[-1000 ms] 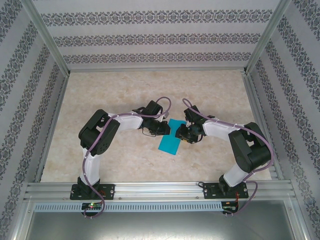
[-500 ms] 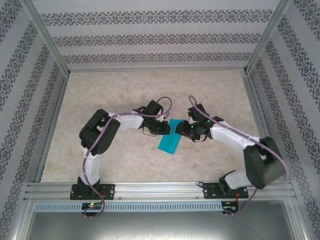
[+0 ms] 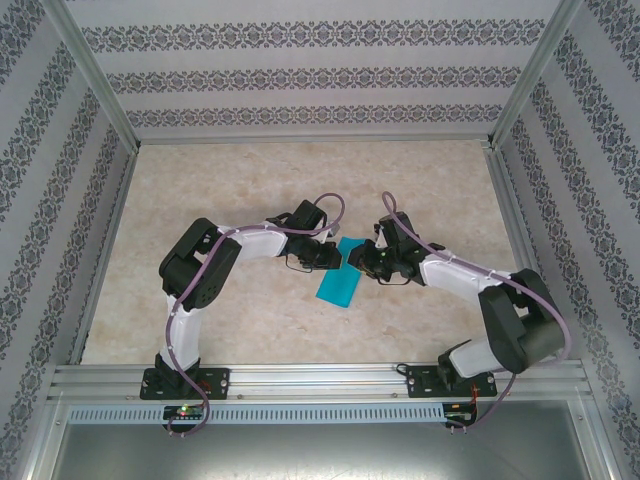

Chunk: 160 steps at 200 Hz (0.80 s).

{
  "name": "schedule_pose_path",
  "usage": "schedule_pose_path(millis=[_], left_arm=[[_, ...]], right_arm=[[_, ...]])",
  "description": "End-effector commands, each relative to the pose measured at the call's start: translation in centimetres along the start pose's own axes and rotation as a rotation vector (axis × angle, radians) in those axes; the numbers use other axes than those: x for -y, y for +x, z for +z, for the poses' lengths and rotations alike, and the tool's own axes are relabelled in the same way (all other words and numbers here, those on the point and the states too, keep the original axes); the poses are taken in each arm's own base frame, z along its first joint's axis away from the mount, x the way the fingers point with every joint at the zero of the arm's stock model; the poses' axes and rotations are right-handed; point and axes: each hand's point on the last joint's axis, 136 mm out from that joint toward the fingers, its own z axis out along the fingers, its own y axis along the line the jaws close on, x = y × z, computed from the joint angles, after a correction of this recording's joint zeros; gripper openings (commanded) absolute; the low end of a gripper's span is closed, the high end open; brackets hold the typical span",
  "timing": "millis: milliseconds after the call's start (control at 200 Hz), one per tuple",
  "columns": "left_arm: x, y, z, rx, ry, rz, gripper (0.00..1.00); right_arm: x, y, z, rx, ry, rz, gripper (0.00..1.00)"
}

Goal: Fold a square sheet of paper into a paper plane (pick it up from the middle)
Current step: Hold the square sheet of paper at the center of the table, then fold the square sheet of paper in half at the center of the table.

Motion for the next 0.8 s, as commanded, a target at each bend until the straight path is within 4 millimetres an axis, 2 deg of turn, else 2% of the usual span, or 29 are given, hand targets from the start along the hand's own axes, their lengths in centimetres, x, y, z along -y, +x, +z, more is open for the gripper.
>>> schedule_pose_path(millis=[0,305,535,794], left_arm=[[-3.6,3.0,2.1,-0.088,-0.120,-0.025,0.16],[-3.7,3.1,2.0,-0.092,-0.131,-0.025,0.16],[-4.0,3.3,2.1,-0.101,-0.141,-0.025,0.15],[-4.3,3.6,2.0,-0.110,-0.157,-0.022,0.15]], right_arm=[[-0.2,-0.9,0.5,-0.003,-0.029,0.004,0.23],[3.2,-0.3,2.2,-0.039,0.029,0.022,0.20],[4.8,-0.3,2.4,-0.048,0.077,0.019,0.19],[7.6,0.4,2.3,-0.072,0.184,0.015,0.18]])
